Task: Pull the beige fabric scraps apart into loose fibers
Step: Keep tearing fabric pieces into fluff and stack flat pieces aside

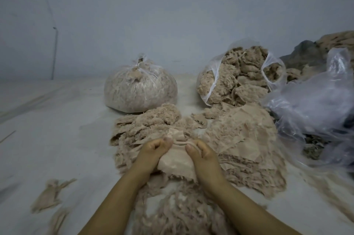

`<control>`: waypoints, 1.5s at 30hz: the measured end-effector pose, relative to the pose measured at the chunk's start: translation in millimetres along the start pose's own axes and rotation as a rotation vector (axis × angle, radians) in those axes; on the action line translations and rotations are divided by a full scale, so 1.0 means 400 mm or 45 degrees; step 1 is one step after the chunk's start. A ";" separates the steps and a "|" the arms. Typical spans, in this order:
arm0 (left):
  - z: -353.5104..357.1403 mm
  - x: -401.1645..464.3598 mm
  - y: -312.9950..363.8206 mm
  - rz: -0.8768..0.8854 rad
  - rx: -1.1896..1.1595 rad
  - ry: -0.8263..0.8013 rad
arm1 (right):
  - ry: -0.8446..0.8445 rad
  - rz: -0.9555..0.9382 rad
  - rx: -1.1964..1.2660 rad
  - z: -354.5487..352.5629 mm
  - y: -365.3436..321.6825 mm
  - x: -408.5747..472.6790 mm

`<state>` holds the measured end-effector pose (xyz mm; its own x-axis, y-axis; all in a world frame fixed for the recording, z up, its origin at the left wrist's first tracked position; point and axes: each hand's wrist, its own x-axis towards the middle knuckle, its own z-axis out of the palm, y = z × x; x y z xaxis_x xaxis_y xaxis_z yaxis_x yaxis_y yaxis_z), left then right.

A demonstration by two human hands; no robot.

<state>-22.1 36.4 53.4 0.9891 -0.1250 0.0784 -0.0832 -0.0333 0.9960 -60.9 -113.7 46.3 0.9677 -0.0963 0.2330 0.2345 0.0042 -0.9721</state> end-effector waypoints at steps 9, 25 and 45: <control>-0.005 0.001 -0.005 0.374 0.310 0.160 | 0.125 0.051 0.149 -0.006 0.009 -0.010; -0.030 0.005 0.027 -0.274 -0.397 0.518 | -0.216 0.169 0.148 -0.004 -0.007 -0.041; 0.004 -0.031 0.017 -0.047 -0.245 0.074 | 0.107 0.263 0.337 0.025 -0.049 0.000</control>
<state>-35.0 36.2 59.4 0.9968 -0.0699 0.0382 -0.0271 0.1538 0.9877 -64.7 -103.6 65.6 0.9888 -0.1483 0.0185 0.0613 0.2894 -0.9552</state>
